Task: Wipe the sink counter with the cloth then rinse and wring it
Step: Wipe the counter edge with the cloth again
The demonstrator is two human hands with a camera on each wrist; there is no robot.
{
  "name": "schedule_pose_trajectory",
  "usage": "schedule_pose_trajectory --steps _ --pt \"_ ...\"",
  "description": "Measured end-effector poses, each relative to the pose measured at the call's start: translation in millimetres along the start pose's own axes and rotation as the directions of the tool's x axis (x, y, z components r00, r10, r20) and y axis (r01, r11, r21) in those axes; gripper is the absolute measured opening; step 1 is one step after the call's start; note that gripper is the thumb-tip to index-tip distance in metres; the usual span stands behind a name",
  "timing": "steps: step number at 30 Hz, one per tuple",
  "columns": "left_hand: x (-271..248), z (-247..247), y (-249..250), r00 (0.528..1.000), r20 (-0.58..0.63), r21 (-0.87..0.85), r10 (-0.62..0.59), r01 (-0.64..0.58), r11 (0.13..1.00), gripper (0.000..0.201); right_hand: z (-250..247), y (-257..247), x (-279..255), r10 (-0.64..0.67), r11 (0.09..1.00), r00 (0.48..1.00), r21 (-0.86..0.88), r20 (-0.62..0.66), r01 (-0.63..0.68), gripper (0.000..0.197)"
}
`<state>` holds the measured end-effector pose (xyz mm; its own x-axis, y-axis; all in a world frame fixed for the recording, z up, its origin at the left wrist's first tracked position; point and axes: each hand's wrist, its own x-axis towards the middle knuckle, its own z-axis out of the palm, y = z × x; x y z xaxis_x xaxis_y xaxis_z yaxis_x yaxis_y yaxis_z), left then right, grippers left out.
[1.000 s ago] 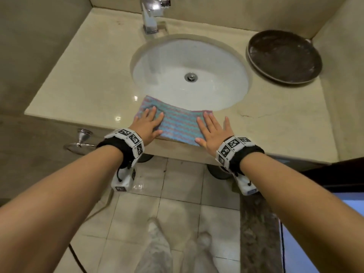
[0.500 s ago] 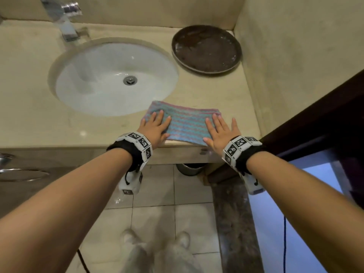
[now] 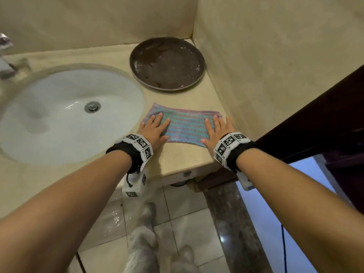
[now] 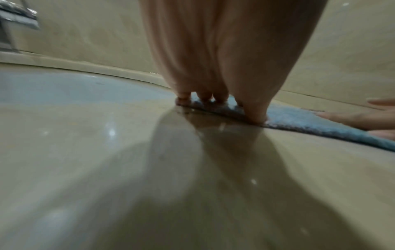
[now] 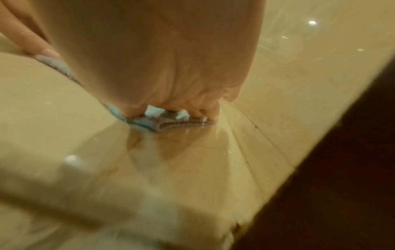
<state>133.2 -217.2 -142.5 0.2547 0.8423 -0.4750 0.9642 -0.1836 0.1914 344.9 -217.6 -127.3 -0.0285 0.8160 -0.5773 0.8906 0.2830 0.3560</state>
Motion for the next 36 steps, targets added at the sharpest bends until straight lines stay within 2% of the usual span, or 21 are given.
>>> schedule_pose_trajectory --steps 8,15,20,27,31,36 --pt "65.8 -35.7 -32.7 0.986 -0.079 0.078 0.146 -0.140 0.987 0.062 -40.9 4.1 56.1 0.125 0.990 0.991 0.060 0.043 -0.127 0.071" --pt "80.9 -42.3 -52.2 0.940 -0.122 0.114 0.318 -0.305 0.946 0.061 -62.7 9.9 81.8 0.131 0.991 0.991 -0.039 0.007 -0.131 0.070" --pt "80.4 -59.9 -55.1 0.940 -0.111 0.037 0.321 -0.319 0.947 0.053 -79.4 10.5 103.0 0.116 0.989 0.993 -0.095 -0.008 -0.116 0.068" --pt "82.0 -60.3 -49.9 0.953 -0.078 0.047 0.293 -0.290 0.956 0.052 -91.7 9.1 120.7 0.124 0.991 0.992 -0.055 -0.013 -0.124 0.065" --pt "83.5 -59.0 -47.2 0.961 -0.022 0.089 0.276 -0.273 0.958 0.050 -80.0 7.7 115.5 0.144 0.989 0.989 -0.014 -0.026 -0.145 0.065" --pt "75.7 -64.2 -38.9 0.966 0.022 0.142 0.257 -0.257 0.956 0.049 -58.8 10.4 87.1 0.141 0.988 0.990 -0.055 -0.019 -0.142 0.068"
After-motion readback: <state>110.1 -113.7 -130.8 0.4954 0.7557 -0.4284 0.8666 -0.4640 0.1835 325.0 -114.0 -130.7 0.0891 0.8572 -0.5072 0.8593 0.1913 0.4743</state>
